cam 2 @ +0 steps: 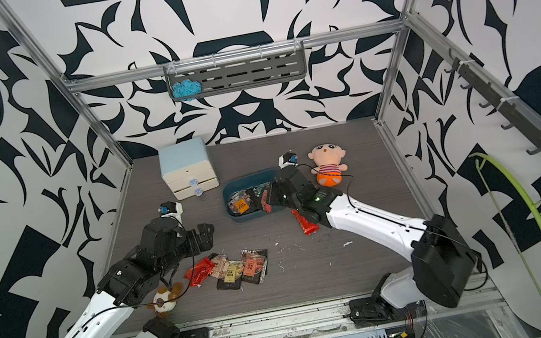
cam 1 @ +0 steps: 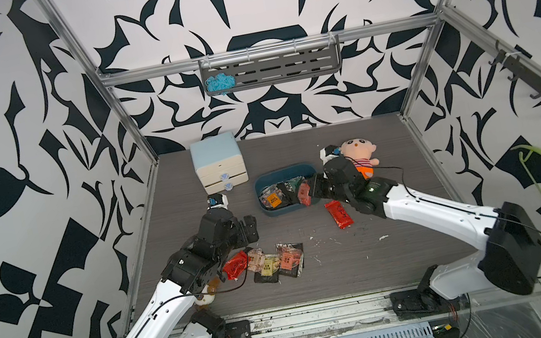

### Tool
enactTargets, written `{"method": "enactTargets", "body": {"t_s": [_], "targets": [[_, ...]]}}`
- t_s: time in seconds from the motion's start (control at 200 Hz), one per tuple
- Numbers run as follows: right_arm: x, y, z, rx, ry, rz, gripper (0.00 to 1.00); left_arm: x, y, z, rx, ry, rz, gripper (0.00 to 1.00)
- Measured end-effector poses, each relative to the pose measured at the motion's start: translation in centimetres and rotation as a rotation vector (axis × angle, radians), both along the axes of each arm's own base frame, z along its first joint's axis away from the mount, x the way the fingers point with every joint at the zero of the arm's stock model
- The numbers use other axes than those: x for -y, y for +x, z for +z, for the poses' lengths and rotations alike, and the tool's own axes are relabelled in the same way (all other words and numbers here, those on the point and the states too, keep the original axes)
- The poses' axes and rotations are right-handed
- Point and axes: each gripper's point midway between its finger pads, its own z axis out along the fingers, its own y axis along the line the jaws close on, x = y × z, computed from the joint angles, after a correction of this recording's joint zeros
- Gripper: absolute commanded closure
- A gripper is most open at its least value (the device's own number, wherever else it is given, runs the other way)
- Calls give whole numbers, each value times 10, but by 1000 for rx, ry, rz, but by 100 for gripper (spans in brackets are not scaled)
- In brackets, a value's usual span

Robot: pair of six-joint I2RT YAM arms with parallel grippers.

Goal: Put the tea bags into the storage box
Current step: Place the tea bag in the storage box.

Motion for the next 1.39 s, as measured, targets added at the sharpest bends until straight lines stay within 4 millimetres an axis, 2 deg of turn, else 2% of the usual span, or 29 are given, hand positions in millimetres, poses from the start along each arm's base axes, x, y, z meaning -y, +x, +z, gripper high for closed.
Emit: {"method": "enactTargets", "body": {"t_s": [0.1, 0.235, 0.36, 0.46, 0.58, 0.755, 0.8, 0.935, 1.095, 1.2, 1.285, 1.395], "targets": [[-25, 19, -11, -25, -8, 70, 100, -3, 1, 1, 6, 6, 13, 0], [-56, 41, -37, -67, -33, 145, 100, -5, 0, -2, 14, 11, 22, 0], [-77, 60, -59, -112, -59, 193, 100, -7, -2, -12, 3, 18, 21, 0], [-92, 71, -72, -138, -72, 226, 100, -7, -2, -12, 5, 18, 21, 0], [-98, 77, -88, -163, -97, 243, 99, -7, -1, -11, 7, 17, 22, 0], [-85, 80, -104, -198, -173, 232, 78, -6, 0, -15, -5, 25, 21, 0], [-80, 80, -104, -193, -200, 231, 76, -5, 0, -16, -10, 28, 19, 0], [-66, 79, -96, -170, -265, 216, 63, -4, 1, -22, -28, 42, 14, 0], [-41, 66, -58, -105, -297, 192, 55, 2, 1, -36, -83, 77, -18, 0], [-25, 50, -26, -49, -290, 179, 50, 9, 0, -43, -126, 88, -54, 0], [-9, 33, -5, -14, -274, 162, 40, 13, -1, -45, -147, 87, -79, 0], [13, 7, 4, 9, -265, 148, 36, 19, -2, -42, -154, 71, -106, 0]]}}
